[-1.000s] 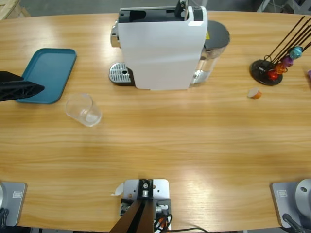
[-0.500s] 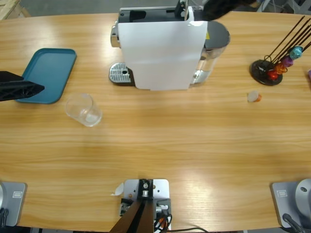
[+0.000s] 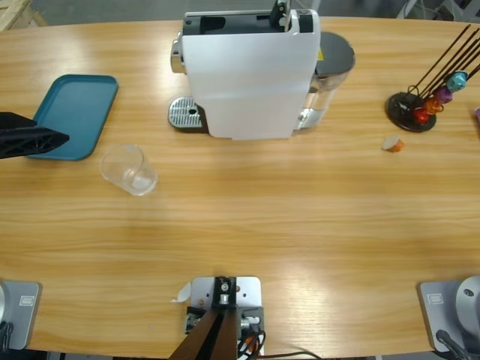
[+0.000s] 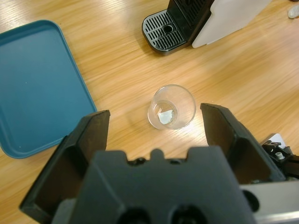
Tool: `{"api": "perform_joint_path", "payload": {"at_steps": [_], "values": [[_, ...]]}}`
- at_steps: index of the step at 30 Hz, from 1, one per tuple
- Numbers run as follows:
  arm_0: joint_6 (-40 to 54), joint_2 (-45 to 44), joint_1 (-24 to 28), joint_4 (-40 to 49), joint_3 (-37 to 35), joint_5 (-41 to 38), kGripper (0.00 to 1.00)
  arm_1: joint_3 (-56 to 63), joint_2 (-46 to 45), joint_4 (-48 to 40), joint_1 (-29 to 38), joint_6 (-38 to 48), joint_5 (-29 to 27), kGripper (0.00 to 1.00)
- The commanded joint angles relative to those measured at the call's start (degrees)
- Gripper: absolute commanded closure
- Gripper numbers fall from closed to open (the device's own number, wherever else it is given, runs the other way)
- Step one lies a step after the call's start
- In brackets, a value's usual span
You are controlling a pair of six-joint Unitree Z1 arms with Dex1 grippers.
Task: Pour coffee
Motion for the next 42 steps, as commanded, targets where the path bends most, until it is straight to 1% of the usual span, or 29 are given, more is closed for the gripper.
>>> {"api": "perform_joint_path", "payload": {"at_steps": [1, 2, 3, 4, 5, 7, 10, 13, 19, 24, 33, 42], "values": [[0.71, -1.08, -0.39, -0.69, 1.97, -0.99, 0.170, 3.36, -2.33, -7.41, 0.62, 17.05, -5.04, 1.000], [0.71, -1.13, -0.39, -0.69, 2.01, -0.99, 0.170, 4.55, -1.96, -8.17, 1.63, 19.86, -10.68, 1.000], [0.71, -1.13, -0.39, -0.69, 2.03, -0.97, 0.170, 6.38, -1.80, -10.65, 2.97, 20.41, -16.15, 1.000], [0.71, -1.17, -0.39, -0.69, 2.01, -0.97, 0.170, 8.02, -1.52, -13.23, 4.04, 20.30, -20.31, 1.000], [0.71, -1.29, -0.39, -0.69, 2.03, -0.97, 0.170, 9.23, -1.03, -15.59, 4.76, 20.29, -23.16, 1.000], [0.71, -1.46, -0.39, -0.72, 2.03, -0.97, 0.170, 11.78, 0.34, -19.21, 5.78, 20.60, -25.99, 1.000], [0.71, -1.52, -0.39, -0.77, 2.11, -0.97, 0.170, 13.47, 3.74, -21.84, 8.65, 21.82, -29.40, 1.000], [0.71, -1.52, -0.39, -0.77, 2.13, -0.99, 0.170, 13.05, 6.62, -23.04, 11.34, 21.87, -30.52, 1.000], [0.71, -1.45, -0.39, -0.86, 2.20, -0.97, 0.170, 13.92, 6.97, -22.88, 13.89, 21.96, -30.24, 1.000], [0.71, -1.48, -0.39, -0.86, 2.20, -0.97, 0.170, 14.40, 7.60, -22.79, 13.92, 21.96, -30.33, 1.000], [0.71, -1.39, -0.39, -0.86, 2.20, -1.06, 0.170, 11.83, 12.68, -22.88, 13.92, 21.36, -32.12, 1.000], [0.71, -1.31, -0.39, -0.93, 2.20, -1.06, 0.170, 7.82, 16.64, -22.88, 13.92, 17.18, -34.36, 1.000]]}}
